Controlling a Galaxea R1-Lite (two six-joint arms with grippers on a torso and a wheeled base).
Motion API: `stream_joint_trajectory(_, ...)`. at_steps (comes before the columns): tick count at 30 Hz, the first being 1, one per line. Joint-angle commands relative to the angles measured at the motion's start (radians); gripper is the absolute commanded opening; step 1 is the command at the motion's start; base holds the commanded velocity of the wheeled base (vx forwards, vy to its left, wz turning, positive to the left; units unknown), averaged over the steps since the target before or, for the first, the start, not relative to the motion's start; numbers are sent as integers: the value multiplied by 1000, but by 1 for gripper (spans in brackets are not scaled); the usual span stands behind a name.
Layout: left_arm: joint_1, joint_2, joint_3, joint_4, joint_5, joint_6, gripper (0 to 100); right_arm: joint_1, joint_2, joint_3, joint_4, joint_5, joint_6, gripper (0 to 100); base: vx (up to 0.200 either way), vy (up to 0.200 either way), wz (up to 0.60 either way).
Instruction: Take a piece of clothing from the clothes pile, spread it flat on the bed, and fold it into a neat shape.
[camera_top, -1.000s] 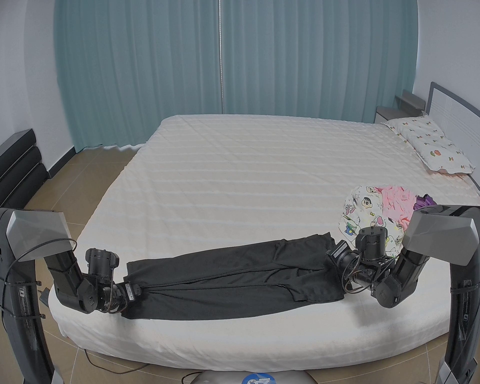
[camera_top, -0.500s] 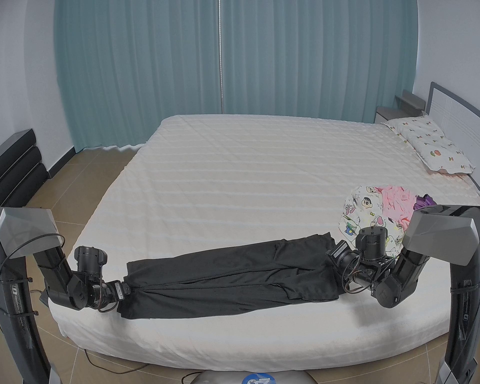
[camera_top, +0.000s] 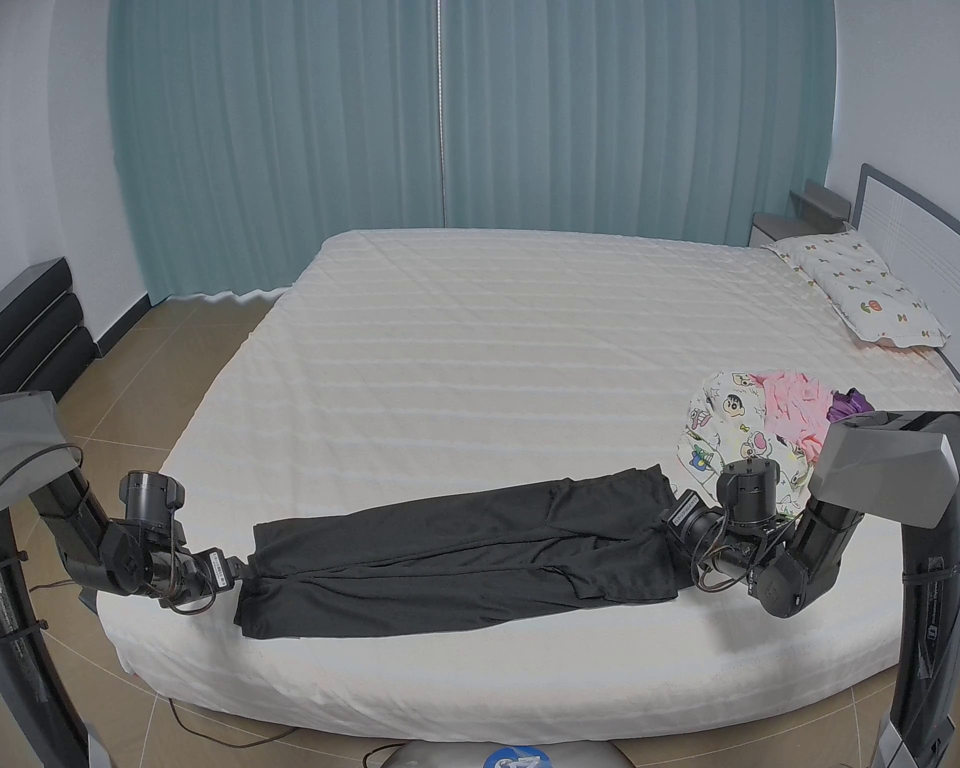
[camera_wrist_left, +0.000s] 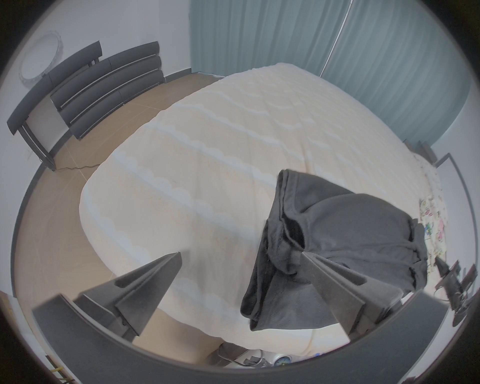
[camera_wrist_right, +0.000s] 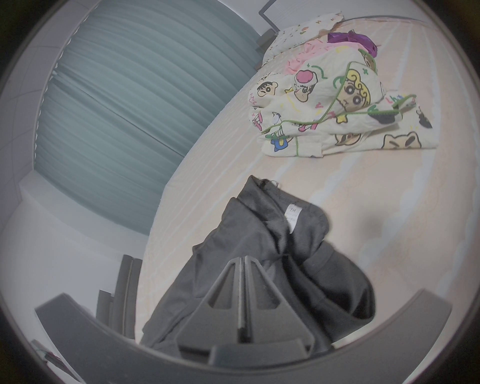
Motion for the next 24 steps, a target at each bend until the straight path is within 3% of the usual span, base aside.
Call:
stream_joint_trajectory(1, 32, -37, -24, 34, -63, -6, 100, -43, 14, 27, 2, 29, -78, 0, 0, 0, 0)
stream_joint_trajectory(5, 45, -35, -44, 79, -122, -9, 100, -66, 25, 36, 1, 103, -113, 0, 0, 0, 0)
stream_joint_trajectory(7, 54, -34, -64, 113, -191, -26, 100, -86, 34, 35, 2, 154, -138, 0, 0, 0, 0)
stream_joint_trajectory(10, 55, -30, -70, 122, -217, -46, 100, -96, 63, 24, 1, 187, -176, 0, 0, 0, 0)
stream_joint_trajectory(14, 55, -27, -72, 120, -220, -47, 100, -98, 95, 7, -7, 206, -227, 0, 0, 0, 0)
stream_joint_trajectory(24, 55, -24, -70, 120, -221, -50, 100, -118, 101, 21, -79, 285, -242, 0, 0, 0, 0)
